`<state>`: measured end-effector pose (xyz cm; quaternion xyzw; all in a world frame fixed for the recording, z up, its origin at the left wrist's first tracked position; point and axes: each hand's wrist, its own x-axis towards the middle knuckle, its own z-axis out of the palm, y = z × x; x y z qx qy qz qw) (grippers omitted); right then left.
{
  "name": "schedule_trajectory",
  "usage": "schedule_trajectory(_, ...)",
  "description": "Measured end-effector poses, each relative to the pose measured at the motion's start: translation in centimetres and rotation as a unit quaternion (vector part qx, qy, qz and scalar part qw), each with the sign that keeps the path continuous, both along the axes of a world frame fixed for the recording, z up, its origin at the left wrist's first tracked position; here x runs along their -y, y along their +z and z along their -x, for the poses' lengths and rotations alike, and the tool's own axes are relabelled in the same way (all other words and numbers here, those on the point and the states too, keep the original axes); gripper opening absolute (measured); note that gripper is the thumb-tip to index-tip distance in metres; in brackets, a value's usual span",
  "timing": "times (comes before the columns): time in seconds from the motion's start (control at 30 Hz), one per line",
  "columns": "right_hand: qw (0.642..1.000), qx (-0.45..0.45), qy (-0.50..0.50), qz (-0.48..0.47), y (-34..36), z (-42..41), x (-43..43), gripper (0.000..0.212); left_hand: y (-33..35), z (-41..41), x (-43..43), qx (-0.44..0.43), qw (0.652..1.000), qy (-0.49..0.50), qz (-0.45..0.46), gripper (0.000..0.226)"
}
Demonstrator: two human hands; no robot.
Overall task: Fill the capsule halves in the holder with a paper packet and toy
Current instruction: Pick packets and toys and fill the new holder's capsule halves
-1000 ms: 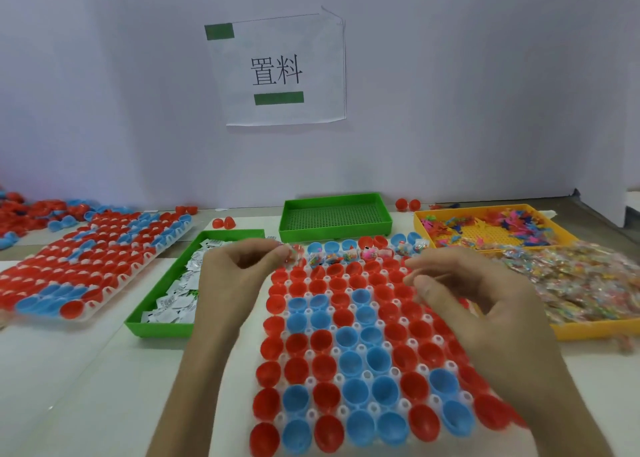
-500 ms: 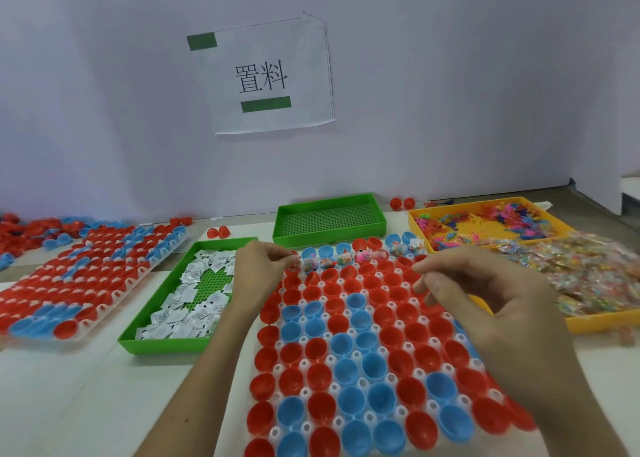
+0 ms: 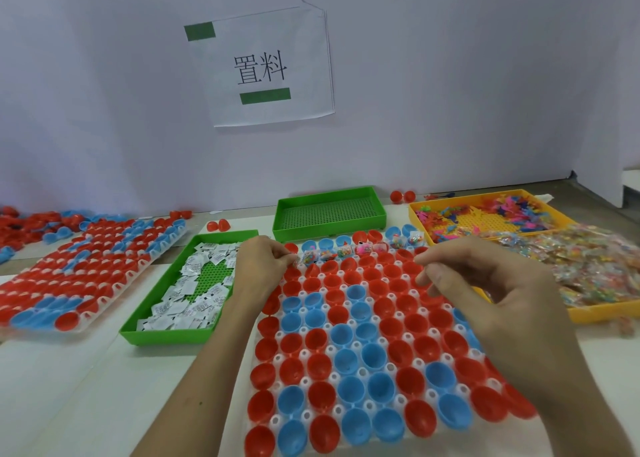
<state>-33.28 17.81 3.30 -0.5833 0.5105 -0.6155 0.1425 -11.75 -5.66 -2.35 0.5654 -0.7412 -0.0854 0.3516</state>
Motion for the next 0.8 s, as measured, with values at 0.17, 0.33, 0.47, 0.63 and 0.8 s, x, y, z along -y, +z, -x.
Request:
schedule_trajectory(0.17,1.0,-0.006,-0.003,0.001,-0.1,0.0,-0.2,0.018,0.2,0.1,0.5,0.041,0.999,-0.009,-0.023,0.011)
schedule_trajectory(0.33,1.0,0.0,-0.004,0.004,0.1,0.2,-0.1,0.016,0.3,-0.4,0.7,0.014,0.999,-0.019,-0.034,0.008)
schedule_trajectory(0.47,1.0,-0.008,-0.008,-0.001,0.0,0.4,0.0,0.017,0.5,-0.6,1.1,0.006,0.999,-0.025,-0.028,0.009)
schedule_trajectory(0.63,1.0,-0.005,-0.003,-0.008,-0.3,0.4,0.1,0.016,0.3,-0.7,1.1,0.042,0.998,-0.046,-0.004,0.012)
schedule_trajectory(0.8,1.0,-0.017,-0.005,-0.009,-0.3,0.5,0.0,0.018,0.2,-0.7,0.9,0.075,0.994,-0.075,-0.009,0.016)
